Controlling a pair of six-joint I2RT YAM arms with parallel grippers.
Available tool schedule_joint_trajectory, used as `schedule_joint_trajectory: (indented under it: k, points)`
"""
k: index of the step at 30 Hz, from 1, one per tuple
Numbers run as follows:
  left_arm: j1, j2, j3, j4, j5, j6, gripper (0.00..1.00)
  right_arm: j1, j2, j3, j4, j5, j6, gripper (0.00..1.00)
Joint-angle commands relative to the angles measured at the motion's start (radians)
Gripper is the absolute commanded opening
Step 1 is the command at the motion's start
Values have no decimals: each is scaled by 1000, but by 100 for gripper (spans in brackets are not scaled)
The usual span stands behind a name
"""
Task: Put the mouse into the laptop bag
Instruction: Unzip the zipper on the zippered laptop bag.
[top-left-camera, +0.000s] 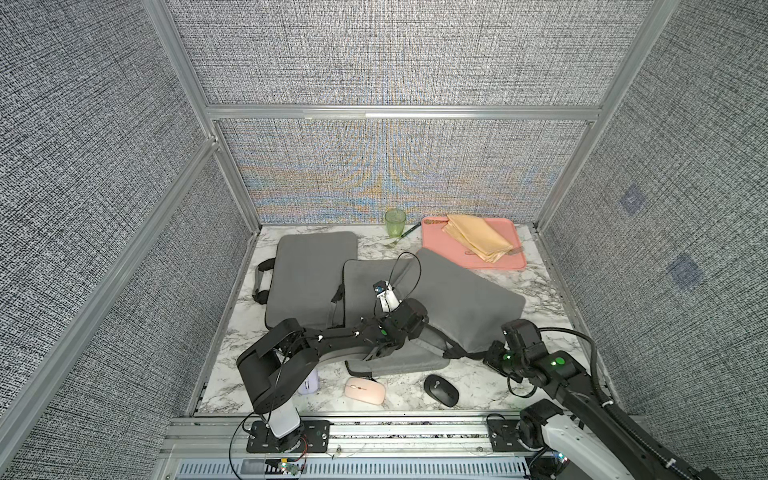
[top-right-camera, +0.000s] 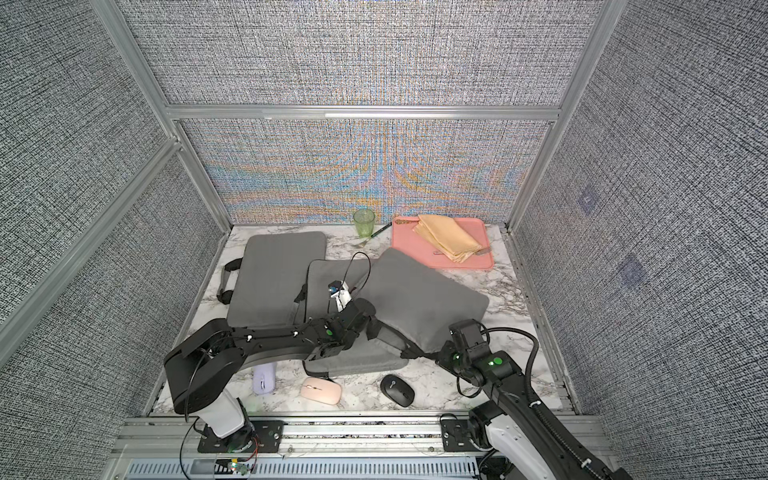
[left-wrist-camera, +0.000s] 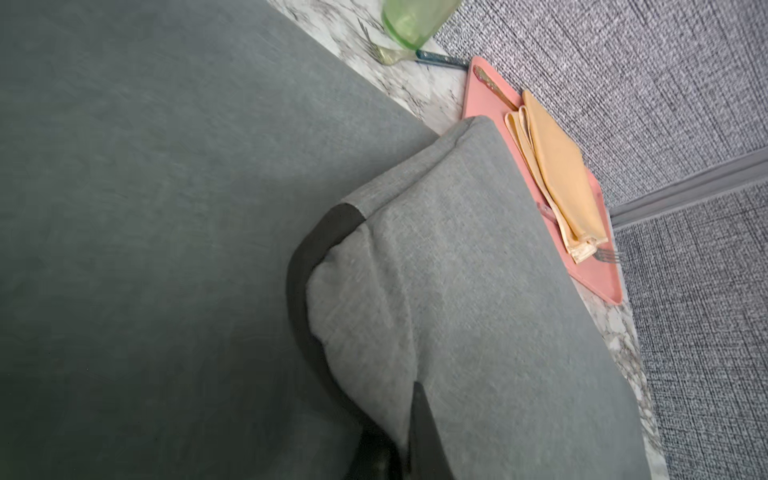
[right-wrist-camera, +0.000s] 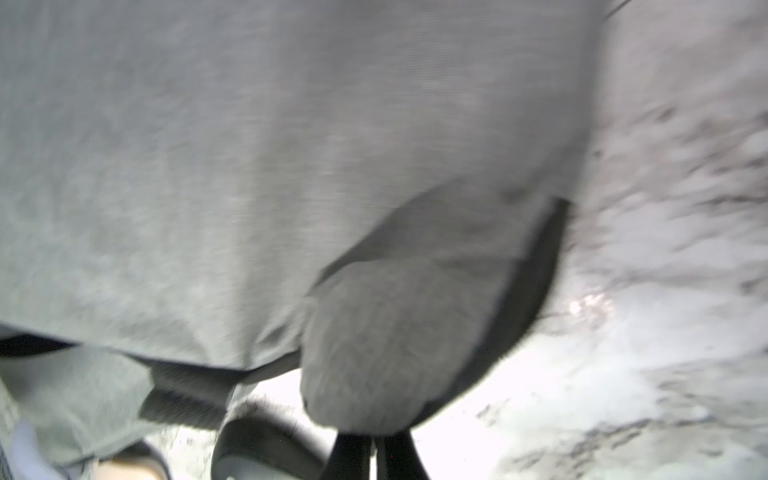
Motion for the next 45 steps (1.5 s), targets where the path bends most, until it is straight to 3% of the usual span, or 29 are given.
schedule_joint_trajectory:
  k: [1, 4, 6, 9, 10, 14, 18, 23, 26, 30, 33, 38, 45]
  points:
    - [2, -29, -52, 42, -65, -20, 0, -83, 10, -1, 29, 6, -85, 0]
    - [2, -36, -54, 39, -43, -10, 0, -165, 9, 17, 13, 16, -129, 0]
    - [2, -25, -41, 56, 42, 3, 2, -207, 3, 29, 11, 3, -151, 0]
    - [-7, 6, -15, 67, 175, 26, 70, -247, 14, 36, 17, -24, -172, 0]
    - [-14, 15, -21, 89, 200, 24, 81, -261, 28, 31, 22, -32, -179, 0]
    - [-52, 39, -25, 153, 257, 25, 94, -402, 81, 34, 25, -89, -212, 0]
    - [-83, 93, 55, 119, 310, 47, 98, -595, 23, 60, 0, -140, -226, 0]
    - [-96, 175, 133, 132, 340, 66, 94, -762, 23, 41, 29, -249, -239, 0]
    - [-96, 233, 207, 119, 364, 89, 82, -779, 98, 38, 44, -279, -258, 0]
    - [-96, 289, 293, 86, 362, 96, 29, -783, 114, 12, 51, -301, -272, 0]
    - [-96, 302, 346, 53, 360, 95, 2, -783, 74, -24, 75, -376, -269, 0]
    - [-96, 302, 398, 13, 337, 93, 0, -727, 10, -68, 50, -416, -260, 0]
    - [-95, 302, 447, 5, 352, 81, 0, -477, -8, -122, 112, -357, -144, 0]
